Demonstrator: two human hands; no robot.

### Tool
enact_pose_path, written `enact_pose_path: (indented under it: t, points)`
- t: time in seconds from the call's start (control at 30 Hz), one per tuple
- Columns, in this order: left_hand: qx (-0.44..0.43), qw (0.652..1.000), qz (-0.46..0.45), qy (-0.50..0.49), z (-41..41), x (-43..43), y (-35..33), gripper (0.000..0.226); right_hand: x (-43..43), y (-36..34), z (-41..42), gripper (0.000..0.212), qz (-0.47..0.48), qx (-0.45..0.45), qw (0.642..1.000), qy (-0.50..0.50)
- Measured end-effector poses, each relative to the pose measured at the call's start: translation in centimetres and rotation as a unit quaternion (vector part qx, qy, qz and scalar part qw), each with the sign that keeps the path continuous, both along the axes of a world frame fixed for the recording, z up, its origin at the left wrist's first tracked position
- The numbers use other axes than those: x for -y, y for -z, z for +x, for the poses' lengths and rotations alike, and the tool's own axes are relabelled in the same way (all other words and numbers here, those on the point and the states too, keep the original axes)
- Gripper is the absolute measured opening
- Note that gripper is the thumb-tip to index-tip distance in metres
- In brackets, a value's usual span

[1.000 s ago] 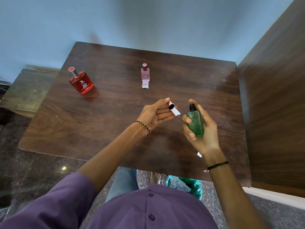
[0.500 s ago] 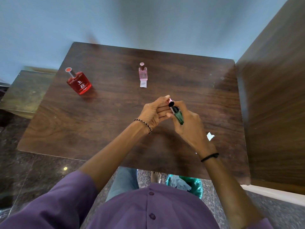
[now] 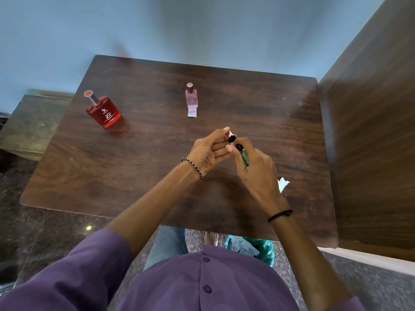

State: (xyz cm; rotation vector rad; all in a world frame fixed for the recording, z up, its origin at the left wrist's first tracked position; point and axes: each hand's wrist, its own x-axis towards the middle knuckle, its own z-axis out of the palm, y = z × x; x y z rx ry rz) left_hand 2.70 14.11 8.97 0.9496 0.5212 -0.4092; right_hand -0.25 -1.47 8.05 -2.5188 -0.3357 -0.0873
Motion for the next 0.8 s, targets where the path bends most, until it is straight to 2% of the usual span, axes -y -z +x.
enact_pose_path:
  t: [0.23,0.43,0.57,0.63,0.7,0.77,0.8]
  points:
    - [-0.004,1.000,-0.005,0.007,-0.01,0.20,-0.16,0.018,0.09,0.01,-0.05,0.047,-0.011,0.004,1.000,0.004]
    - [0.001,1.000,-0.009,0.010,-0.06,-0.09,-0.11,0.019,0.06,0.16,-0.27,0.047,0.033,0.007,0.999,0.003]
    - [0.001,1.000,0.001,0.022,-0.14,-0.10,-0.03,0.019,0.19,0.54,-0.37,0.043,-0.001,0.016,1.000,0.000]
    - [0.000,1.000,-0.008,0.017,-0.25,-0.23,0.07,0.019,0.18,0.56,-0.44,0.037,0.047,0.023,0.999,0.001]
    - [0.004,1.000,-0.023,0.015,-0.30,-0.33,0.06,0.023,0.42,0.54,-0.50,0.030,0.143,0.012,0.989,0.021]
    - [0.013,0.999,-0.029,0.020,-0.34,-0.42,-0.01,0.031,0.62,0.33,-0.58,0.023,0.252,-0.063,0.963,0.068]
    - [0.016,0.999,-0.032,0.023,-0.35,-0.47,-0.06,0.032,0.68,0.19,-0.61,0.024,0.317,-0.119,0.936,0.090]
